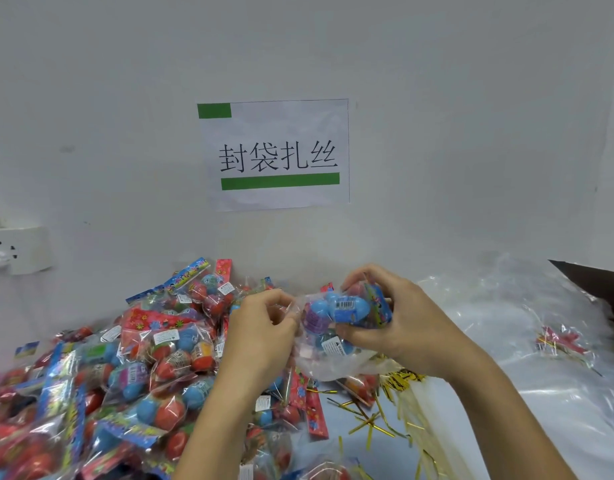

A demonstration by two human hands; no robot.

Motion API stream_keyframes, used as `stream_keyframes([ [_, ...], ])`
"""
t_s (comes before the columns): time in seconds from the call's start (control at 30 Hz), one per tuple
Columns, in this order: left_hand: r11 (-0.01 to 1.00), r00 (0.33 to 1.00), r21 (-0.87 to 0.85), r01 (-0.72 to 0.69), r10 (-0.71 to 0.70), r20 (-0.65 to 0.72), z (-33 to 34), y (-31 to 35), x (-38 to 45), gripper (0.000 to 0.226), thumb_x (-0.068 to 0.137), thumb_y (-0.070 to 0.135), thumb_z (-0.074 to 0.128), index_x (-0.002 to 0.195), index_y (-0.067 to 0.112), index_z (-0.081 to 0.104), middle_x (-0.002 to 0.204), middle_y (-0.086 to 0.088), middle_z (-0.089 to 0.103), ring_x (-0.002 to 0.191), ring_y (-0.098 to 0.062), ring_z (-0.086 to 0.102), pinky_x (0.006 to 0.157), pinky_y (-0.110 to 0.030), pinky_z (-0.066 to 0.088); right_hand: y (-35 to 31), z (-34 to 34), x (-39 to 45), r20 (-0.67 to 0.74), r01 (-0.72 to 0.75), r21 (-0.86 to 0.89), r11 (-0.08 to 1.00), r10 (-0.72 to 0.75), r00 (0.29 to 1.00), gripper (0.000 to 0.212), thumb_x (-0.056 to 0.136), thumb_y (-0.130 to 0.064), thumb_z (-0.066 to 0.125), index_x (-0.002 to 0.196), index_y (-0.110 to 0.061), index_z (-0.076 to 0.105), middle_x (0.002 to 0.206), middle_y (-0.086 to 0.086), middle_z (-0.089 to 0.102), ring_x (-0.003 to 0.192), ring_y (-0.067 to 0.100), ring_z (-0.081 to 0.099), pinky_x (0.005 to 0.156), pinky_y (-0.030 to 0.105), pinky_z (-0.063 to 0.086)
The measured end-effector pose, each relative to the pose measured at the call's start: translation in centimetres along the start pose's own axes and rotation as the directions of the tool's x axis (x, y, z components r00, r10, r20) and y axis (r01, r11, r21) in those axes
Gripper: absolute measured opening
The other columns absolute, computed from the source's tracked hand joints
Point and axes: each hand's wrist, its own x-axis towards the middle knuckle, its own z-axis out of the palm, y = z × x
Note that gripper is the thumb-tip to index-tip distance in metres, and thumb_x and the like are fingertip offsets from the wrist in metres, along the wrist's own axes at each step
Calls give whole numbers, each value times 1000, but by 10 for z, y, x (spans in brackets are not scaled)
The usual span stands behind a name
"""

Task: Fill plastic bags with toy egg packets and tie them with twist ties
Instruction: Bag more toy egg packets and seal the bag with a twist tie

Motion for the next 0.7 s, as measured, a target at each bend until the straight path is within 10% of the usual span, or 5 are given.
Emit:
stream_keyframes([
  [0.37, 996, 992, 8, -90, 90, -88, 12, 12, -4, 17, 88, 15, 72, 74, 23, 72, 58, 5, 64, 44, -3, 51, 49, -16, 42, 9, 27, 6, 132, 101, -337, 936, -59, 990, 32, 75, -32, 72, 107, -34, 68, 83, -8, 69, 74, 8, 63, 66, 31, 56],
  [0.57, 982, 963, 29, -188, 190, -192, 16, 23, -6, 23, 89, 16, 70, 70, 28, 67, 63, 13, 64, 50, -3, 54, 47, -11, 40, 3, 36, 3, 160, 76, -404, 912, -12, 987, 9, 74, -40, 56, 79, -37, 63, 69, -16, 61, 61, 10, 53, 51, 29, 47],
  [0.7, 974, 974, 32, -225, 226, -19, 15, 29, -10, 17, 89, 14, 69, 76, 25, 70, 64, 6, 65, 46, -3, 51, 49, -13, 40, 1, 40, 3, 67, -3, -466, 885, 39, 997, 4, 81, -27, 59, 85, -29, 60, 71, -8, 57, 64, 10, 51, 56, 28, 44],
])
